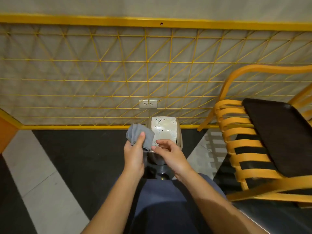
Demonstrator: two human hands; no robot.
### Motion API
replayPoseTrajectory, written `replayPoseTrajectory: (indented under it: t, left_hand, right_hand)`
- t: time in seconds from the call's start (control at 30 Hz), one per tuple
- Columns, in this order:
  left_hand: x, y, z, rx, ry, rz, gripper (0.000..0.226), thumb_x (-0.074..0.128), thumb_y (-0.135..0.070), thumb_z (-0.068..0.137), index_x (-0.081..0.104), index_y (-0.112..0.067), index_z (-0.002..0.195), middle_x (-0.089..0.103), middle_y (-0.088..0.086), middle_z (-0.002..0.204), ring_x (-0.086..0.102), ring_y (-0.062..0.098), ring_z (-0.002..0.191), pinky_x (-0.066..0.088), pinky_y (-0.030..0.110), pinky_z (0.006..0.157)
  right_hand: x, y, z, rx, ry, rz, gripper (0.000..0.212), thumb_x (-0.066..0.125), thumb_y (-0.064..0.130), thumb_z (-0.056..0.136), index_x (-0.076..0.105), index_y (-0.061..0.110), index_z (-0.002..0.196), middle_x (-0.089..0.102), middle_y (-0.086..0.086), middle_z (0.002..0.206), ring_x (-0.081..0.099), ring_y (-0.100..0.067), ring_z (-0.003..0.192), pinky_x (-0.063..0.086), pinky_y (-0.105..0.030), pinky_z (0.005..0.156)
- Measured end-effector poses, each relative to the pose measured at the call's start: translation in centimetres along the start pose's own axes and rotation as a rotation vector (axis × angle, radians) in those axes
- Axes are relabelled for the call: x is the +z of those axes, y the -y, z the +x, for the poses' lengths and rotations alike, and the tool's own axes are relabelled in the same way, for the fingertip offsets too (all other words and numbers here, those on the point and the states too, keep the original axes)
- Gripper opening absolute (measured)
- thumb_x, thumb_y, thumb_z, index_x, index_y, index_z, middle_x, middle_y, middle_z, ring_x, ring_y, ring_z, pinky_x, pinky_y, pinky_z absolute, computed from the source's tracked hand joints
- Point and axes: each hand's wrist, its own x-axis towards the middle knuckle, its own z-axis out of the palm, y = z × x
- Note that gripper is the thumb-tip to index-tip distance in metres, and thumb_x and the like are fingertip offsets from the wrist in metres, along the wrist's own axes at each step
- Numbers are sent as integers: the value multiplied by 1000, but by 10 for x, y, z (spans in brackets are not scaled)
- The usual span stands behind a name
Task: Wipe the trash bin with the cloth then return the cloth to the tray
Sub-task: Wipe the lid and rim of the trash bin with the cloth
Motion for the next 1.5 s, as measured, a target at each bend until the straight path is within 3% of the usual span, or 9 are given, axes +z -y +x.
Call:
replayPoseTrajectory:
  t: [0.1, 0.3, 0.5, 0.63, 0.9, 1.07, 1.2, 1.4, 1.5]
  left_hand:
    - [-8, 0, 36, -25, -1, 110, 29, 60, -11, 86, 57, -7, 115, 65, 12, 110, 62, 20, 100, 49, 34, 90]
    - [0, 19, 93, 50, 26, 501, 23, 70, -20, 79, 60, -14, 98, 66, 2, 93, 63, 16, 89, 48, 24, 69]
    - [15, 44, 154, 119, 78, 779, 21, 71, -30, 78, 66, -16, 92, 69, 1, 89, 65, 17, 86, 53, 37, 79]
    - [25, 58, 193, 164, 72, 902, 11, 72, -31, 77, 62, -28, 79, 63, -12, 76, 62, 8, 77, 50, 27, 68]
    - [52, 87, 233, 163, 73, 908, 13, 74, -29, 75, 64, -24, 82, 66, -7, 79, 61, 4, 76, 50, 22, 68]
    - [68, 102, 228, 217, 93, 1036, 19, 69, -24, 77, 62, -10, 67, 56, 2, 68, 48, 4, 53, 34, 11, 41]
    - [73, 102, 226, 303, 152, 1185, 19, 63, -17, 78, 57, -6, 64, 48, 5, 67, 47, 17, 62, 31, 25, 48]
    - [64, 93, 240, 329, 63, 1247, 9, 62, -14, 79, 61, -5, 81, 51, 12, 88, 47, 18, 77, 31, 21, 63]
    - [70, 100, 233, 304, 86, 1208, 11, 63, -12, 78, 56, -5, 76, 48, 10, 87, 47, 18, 75, 32, 20, 59]
  right_hand:
    - [-11, -8, 30, -79, -78, -318, 30, 67, 27, 82, 58, 20, 110, 56, 2, 116, 49, -9, 107, 39, -22, 90]
    - [-46, -28, 93, -184, -162, -777, 48, 65, 21, 83, 46, 20, 127, 48, -1, 130, 42, -16, 122, 34, -27, 101]
    - [-72, -60, 165, -262, -142, -1101, 71, 65, 37, 80, 32, 19, 140, 33, -2, 145, 21, -21, 135, 15, -36, 109]
    - [-75, -75, 214, -278, -143, -1179, 77, 64, 45, 79, 28, 20, 142, 26, -2, 152, 13, -25, 141, 7, -42, 114]
    - [-77, -93, 257, -380, -190, -1322, 82, 66, 58, 70, 39, 22, 138, 42, 0, 143, 25, -30, 137, 5, -52, 113]
    - [-77, -94, 259, -354, -180, -1258, 80, 66, 56, 71, 36, 25, 139, 39, 4, 145, 22, -26, 138, -3, -50, 113]
    - [-78, -94, 257, -349, -176, -1233, 80, 63, 58, 72, 34, 27, 140, 37, 5, 146, 20, -25, 139, -6, -50, 113]
    - [-76, -93, 256, -325, -159, -1254, 81, 60, 59, 74, 29, 28, 142, 32, 6, 149, 17, -25, 140, -9, -52, 112]
    - [-77, -92, 256, -314, -156, -1252, 81, 61, 57, 75, 28, 28, 142, 31, 5, 149, 17, -25, 140, -8, -52, 112]
